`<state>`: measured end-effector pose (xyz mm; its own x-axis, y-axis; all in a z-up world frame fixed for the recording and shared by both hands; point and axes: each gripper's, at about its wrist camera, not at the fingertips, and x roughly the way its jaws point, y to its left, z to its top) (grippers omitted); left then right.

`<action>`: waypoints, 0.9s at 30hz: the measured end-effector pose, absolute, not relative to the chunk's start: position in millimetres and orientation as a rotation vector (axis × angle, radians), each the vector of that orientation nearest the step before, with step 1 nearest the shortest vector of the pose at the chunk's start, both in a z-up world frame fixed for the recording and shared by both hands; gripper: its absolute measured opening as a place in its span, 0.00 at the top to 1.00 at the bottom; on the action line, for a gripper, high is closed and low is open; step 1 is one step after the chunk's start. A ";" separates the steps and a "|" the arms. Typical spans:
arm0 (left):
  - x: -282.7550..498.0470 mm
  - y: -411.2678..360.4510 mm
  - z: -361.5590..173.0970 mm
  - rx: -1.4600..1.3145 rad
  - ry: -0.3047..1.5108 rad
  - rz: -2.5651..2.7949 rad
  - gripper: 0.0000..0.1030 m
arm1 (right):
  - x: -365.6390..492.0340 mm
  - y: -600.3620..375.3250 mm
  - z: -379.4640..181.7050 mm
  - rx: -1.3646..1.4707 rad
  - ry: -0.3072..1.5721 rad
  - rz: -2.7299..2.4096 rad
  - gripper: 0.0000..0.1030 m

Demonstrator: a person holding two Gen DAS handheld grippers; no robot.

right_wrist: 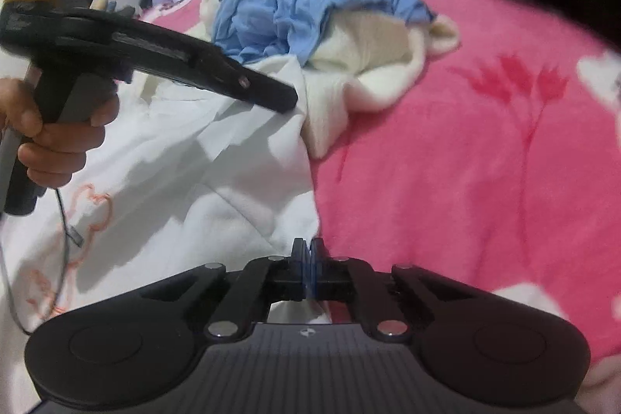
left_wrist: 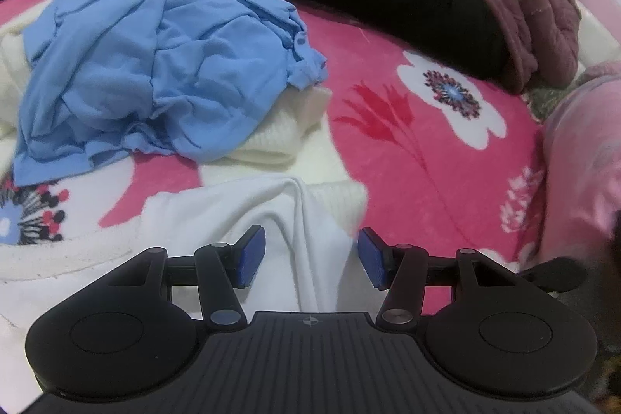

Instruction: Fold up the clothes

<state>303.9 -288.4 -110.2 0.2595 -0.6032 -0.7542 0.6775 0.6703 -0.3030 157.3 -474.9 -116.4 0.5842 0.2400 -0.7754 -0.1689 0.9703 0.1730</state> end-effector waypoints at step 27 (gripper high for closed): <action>215.8 -300.1 -94.0 0.270 0.850 -1.056 0.49 | 71.0 -493.0 -75.3 0.208 0.866 -0.051 0.80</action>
<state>215.8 -300.1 -94.0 0.2187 -0.6528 -0.7252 0.8478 0.4951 -0.1900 71.0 -493.0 -75.3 0.6479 0.0397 -0.7607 0.1286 0.9786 0.1606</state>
